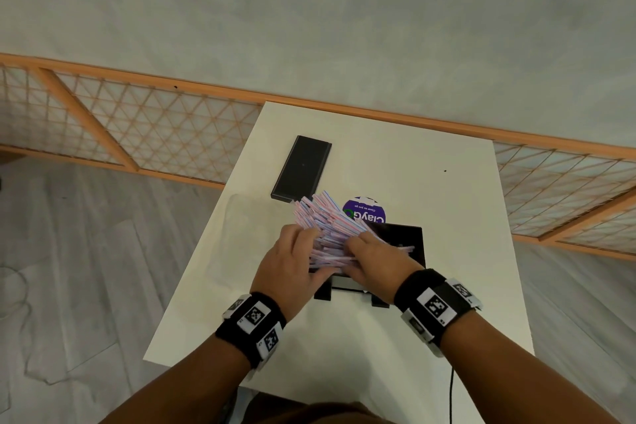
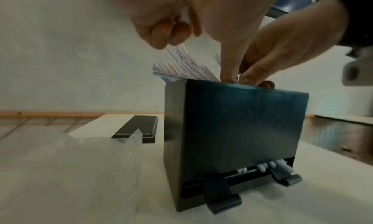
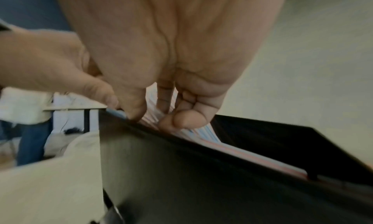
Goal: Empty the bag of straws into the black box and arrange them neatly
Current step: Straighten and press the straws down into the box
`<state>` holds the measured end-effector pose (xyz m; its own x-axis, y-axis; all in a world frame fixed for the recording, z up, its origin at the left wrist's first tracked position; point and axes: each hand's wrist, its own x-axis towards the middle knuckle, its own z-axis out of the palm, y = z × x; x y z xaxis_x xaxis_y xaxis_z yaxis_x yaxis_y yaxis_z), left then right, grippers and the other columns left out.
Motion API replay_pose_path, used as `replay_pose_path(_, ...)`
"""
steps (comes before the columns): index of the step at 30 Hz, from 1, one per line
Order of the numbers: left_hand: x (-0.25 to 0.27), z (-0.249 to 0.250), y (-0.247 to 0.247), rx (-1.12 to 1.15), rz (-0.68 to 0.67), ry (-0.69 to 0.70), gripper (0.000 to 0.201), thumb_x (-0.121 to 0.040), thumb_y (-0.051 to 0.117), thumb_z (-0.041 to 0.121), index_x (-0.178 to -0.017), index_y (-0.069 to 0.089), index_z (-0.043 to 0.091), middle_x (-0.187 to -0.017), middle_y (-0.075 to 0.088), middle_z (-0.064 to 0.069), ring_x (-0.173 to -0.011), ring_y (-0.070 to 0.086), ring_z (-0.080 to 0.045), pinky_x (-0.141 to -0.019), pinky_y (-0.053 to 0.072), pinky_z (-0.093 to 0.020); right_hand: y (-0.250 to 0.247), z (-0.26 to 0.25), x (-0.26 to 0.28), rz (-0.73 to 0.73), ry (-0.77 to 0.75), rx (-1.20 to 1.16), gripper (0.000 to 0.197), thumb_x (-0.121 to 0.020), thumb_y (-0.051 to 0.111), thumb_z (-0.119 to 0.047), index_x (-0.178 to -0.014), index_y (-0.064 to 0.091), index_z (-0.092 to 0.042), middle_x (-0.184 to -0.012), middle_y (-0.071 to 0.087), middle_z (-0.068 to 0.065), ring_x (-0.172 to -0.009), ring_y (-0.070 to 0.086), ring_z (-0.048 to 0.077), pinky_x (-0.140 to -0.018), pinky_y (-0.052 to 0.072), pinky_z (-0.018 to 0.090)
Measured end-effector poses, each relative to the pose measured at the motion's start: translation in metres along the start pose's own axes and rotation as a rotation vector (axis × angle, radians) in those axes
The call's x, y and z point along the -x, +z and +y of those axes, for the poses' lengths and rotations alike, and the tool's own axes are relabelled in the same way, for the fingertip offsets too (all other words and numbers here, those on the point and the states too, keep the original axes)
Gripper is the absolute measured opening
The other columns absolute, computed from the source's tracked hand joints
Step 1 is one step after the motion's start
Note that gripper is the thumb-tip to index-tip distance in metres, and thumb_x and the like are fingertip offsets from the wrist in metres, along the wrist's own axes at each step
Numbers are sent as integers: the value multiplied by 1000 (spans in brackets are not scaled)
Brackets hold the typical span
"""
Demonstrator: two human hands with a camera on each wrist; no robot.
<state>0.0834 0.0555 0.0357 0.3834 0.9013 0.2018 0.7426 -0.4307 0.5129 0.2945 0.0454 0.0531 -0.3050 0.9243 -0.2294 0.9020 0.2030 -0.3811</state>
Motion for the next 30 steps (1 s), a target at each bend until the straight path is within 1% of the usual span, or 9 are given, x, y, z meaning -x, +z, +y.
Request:
replay_pose_path(2, -3, 0, 1, 29, -34, -61, 72, -76, 80, 56, -131, 48, 22, -125, 45, 0, -93, 60, -11, -72, 59, -23, -7, 4, 4, 40, 16, -119, 34, -90, 67, -42, -113, 55, -21, -110, 54, 1, -95, 58, 18, -85, 50, 32)
replay_pose_path(4, -5, 1, 1, 29, -87, -73, 69, -79, 76, 56, -133, 48, 24, -127, 45, 2, -94, 60, -12, -75, 58, -25, -17, 10, 5, 104, 37, -184, 26, -89, 69, -41, -105, 57, -25, -103, 57, -4, -91, 55, 13, -82, 47, 26)
replay_pose_path(7, -6, 3, 2, -50, -86, 71, 50, -86, 72, 49, -126, 58, 24, -120, 51, 2, -92, 60, -14, -75, 58, -28, -33, 25, -5, 215, 111, -174, 13, -93, 64, -30, -104, 61, -24, -98, 58, -2, -86, 56, 16, -83, 49, 34)
replay_pose_path(9, -6, 5, 6, -102, -67, 206, 37, -90, 69, 41, -123, 62, 25, -117, 54, 1, -95, 56, -16, -77, 57, -32, -40, 35, -16, 235, 179, -143, 20, -97, 58, -21, -116, 64, -22, -103, 57, 4, -86, 60, 24, -84, 51, 40)
replay_pose_path(12, -8, 10, 14, -161, -92, 378, 30, -95, 61, 40, -121, 65, 25, -119, 56, 2, -103, 51, -19, -89, 51, -33, -44, 39, -31, 89, 171, -33, 34, -100, 52, -19, -131, 60, -30, -114, 53, 6, -88, 62, 29, -83, 51, 37)
replay_pose_path(15, -13, 14, 21, -205, -100, 459, 22, -98, 54, 37, -101, 72, 23, -108, 62, 3, -95, 54, -22, -87, 49, -39, -47, 32, -41, -46, 89, 62, 33, -102, 51, -28, -133, 59, -34, -113, 49, 2, -83, 54, 21, -78, 43, 29)
replay_pose_path(19, -15, 15, 25, -245, -101, 485, 19, -93, 62, 29, -80, 74, 23, -86, 62, 4, -81, 54, -21, -73, 50, -39, -46, 28, -48, -28, 57, 161, 28, -97, 58, -35, -125, 61, -30, -108, 48, 1, -76, 49, 19, -71, 40, 28)
replay_pose_path(25, -14, 15, 24, -228, -110, 459, 15, -91, 66, 30, -81, 75, 24, -87, 64, 6, -80, 58, -19, -70, 48, -34, -38, 29, -47, 60, 38, 132, 14, -95, 63, -25, -104, 62, -14, -98, 50, 3, -78, 55, 28, -68, 38, 29)
replay_pose_path(30, -14, 13, 26, -258, -130, 473, 11, -91, 67, 31, -84, 75, 26, -89, 64, 9, -86, 59, -17, -73, 49, -32, -43, 36, -41, 76, 77, 75, 11, -92, 64, -22, -92, 59, -12, -90, 49, 0, -78, 48, 22, -70, 37, 31)
